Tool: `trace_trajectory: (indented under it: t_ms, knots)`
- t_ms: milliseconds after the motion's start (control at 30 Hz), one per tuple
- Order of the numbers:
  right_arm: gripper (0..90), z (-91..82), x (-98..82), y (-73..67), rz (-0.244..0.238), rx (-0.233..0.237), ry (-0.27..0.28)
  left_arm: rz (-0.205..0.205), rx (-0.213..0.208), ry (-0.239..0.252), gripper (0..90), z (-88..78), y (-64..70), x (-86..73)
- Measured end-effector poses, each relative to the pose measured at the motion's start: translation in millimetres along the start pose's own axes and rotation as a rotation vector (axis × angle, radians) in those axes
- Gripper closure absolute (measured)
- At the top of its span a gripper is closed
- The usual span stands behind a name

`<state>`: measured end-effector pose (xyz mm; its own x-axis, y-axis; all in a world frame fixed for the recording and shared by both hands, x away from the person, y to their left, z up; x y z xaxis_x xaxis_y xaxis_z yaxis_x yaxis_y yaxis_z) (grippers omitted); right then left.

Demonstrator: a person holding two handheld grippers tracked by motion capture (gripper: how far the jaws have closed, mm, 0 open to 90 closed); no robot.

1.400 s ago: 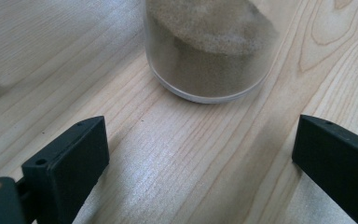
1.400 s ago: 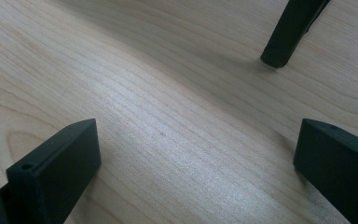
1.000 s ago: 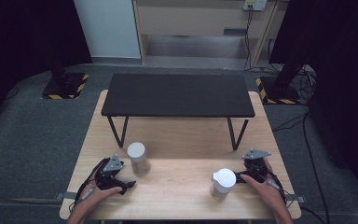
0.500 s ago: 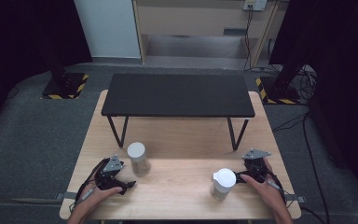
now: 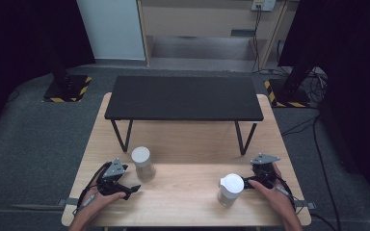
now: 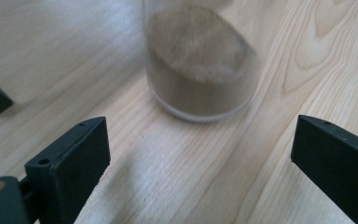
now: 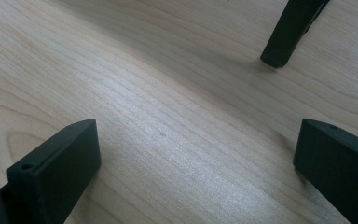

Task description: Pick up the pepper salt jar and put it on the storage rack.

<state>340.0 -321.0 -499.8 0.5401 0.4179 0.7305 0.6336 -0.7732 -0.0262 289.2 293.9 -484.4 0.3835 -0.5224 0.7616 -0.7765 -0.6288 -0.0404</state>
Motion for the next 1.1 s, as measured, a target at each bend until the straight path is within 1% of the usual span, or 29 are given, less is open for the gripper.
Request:
trace_trajectory:
  t_ms: [33,300,333,433,733,800,833,867,900,1000,1100]
  knots:
    - [1.3,0.0,0.0,0.0,0.0,0.0,0.0,-0.004,-0.002,0.007,3.3,-0.5,-0.4,1.2]
    - [1.3,0.1,-0.2,-0.1,0.0,-0.001,0.001,0.005,-0.004,0.008,3.2,0.4,0.1,9.0]
    - [1.3,0.0,-0.1,-0.1,0.0,-0.001,0.0,0.002,-0.008,0.016,3.2,0.5,-0.4,10.9]
    - [1.3,0.0,-0.3,-0.3,0.0,-0.002,0.002,0.002,-0.01,0.021,3.1,0.9,-0.4,13.2]
    - [1.3,-0.1,-0.3,-0.6,0.003,-0.003,0.002,0.017,0.005,0.039,3.0,2.4,0.5,25.6]
    - [1.3,-0.1,-0.3,-0.6,0.003,-0.003,0.002,0.015,0.005,0.044,3.0,2.4,0.0,27.3]
    - [1.3,0.0,-0.3,-0.6,0.003,-0.002,0.002,0.006,0.004,0.057,2.9,2.3,-1.2,29.8]
    - [1.3,0.0,-0.3,-0.6,0.003,-0.002,0.002,0.006,0.004,0.057,3.0,2.3,-1.2,29.8]
    - [1.3,0.0,-0.3,-0.6,0.003,-0.003,0.002,0.001,0.003,0.068,3.3,2.6,-1.9,32.5]
    - [1.3,-0.1,-0.3,-0.6,0.003,-0.003,0.001,0.004,0.001,0.072,3.3,3.8,-2.5,37.1]
    - [1.3,-0.1,-0.3,-0.6,0.003,-0.003,0.001,-0.011,-0.006,0.093,3.4,3.5,-3.2,38.5]
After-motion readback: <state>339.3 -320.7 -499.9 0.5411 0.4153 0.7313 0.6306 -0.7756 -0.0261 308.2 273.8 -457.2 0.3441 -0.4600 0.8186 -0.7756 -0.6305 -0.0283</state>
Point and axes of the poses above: each handheld gripper's, and its own axes: z roughly forward along the jaws, x roughly out of its top, y roughly to its right, the point moved 6 cm from there along z, roughly forward along the jaws, and after that the axes turned 2 degrees about z, right-handed, at the moved point
